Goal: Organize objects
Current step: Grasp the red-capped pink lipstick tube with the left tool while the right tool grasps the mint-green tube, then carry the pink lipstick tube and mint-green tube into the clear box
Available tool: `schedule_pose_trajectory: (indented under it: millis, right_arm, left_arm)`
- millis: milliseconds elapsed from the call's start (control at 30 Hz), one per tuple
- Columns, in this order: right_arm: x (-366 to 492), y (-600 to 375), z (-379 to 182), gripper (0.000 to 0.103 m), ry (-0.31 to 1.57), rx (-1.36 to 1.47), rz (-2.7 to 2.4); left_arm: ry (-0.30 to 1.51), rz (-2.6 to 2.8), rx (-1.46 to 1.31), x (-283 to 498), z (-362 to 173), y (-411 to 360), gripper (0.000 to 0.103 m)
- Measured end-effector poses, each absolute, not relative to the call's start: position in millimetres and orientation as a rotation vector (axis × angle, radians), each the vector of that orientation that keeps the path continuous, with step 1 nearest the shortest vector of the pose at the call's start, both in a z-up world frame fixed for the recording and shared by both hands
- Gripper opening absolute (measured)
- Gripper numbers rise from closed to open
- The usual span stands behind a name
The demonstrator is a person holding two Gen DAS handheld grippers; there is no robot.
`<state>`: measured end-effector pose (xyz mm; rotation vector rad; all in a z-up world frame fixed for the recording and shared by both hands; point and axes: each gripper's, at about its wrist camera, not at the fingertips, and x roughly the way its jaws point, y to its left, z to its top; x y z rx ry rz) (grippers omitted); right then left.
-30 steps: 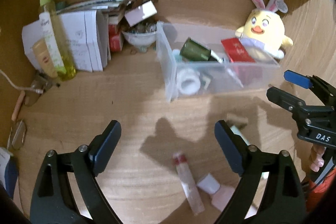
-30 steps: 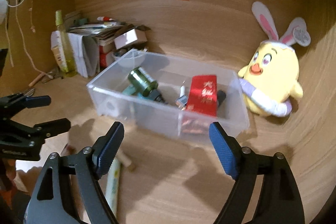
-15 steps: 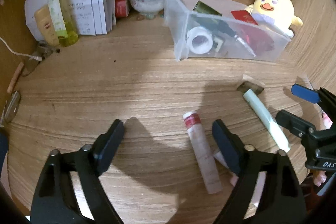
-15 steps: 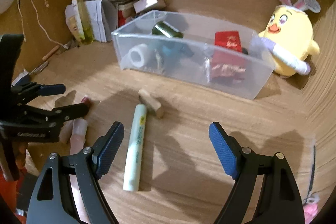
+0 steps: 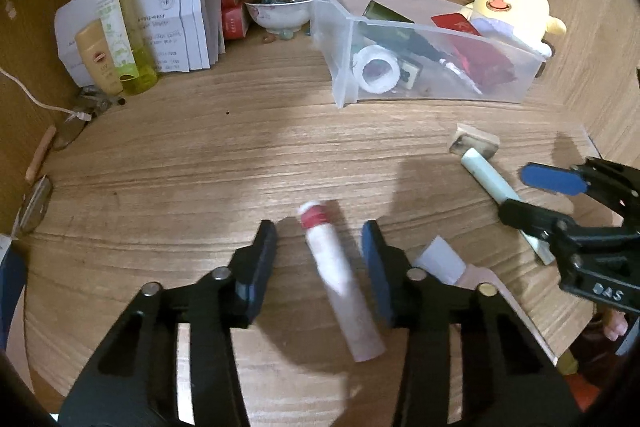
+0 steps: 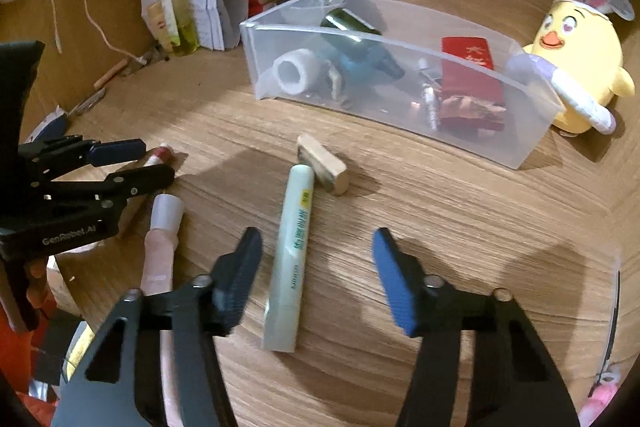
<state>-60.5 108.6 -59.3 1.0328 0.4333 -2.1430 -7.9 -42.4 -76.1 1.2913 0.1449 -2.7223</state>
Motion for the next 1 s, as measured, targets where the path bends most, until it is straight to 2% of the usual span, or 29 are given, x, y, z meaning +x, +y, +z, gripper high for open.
schedule_pose_trajectory:
  millis: [100,167,267,1000]
  right_arm:
    - [-60,101,-60,0.036,0.459,1.037,-2.130]
    - [-59,97,-62,0.024,0.477,1.038,-2.121]
    - [-56,93,-61,0.015,0.495,1.019,-2.125]
    - [-80,134,0,0.014,0.269,0.879,-2.261]
  left_arm:
    - [0.127,-2.730,1.285,-2,-76,-40,0.031]
    - [0.110,-2.731,1.281,1,-76,-38,0.017]
    - [0.145,-2.732,1.279,2,-75,-41,0.015]
    - [0.145,-2.902,0.991,-21,-4,-27,0.015]
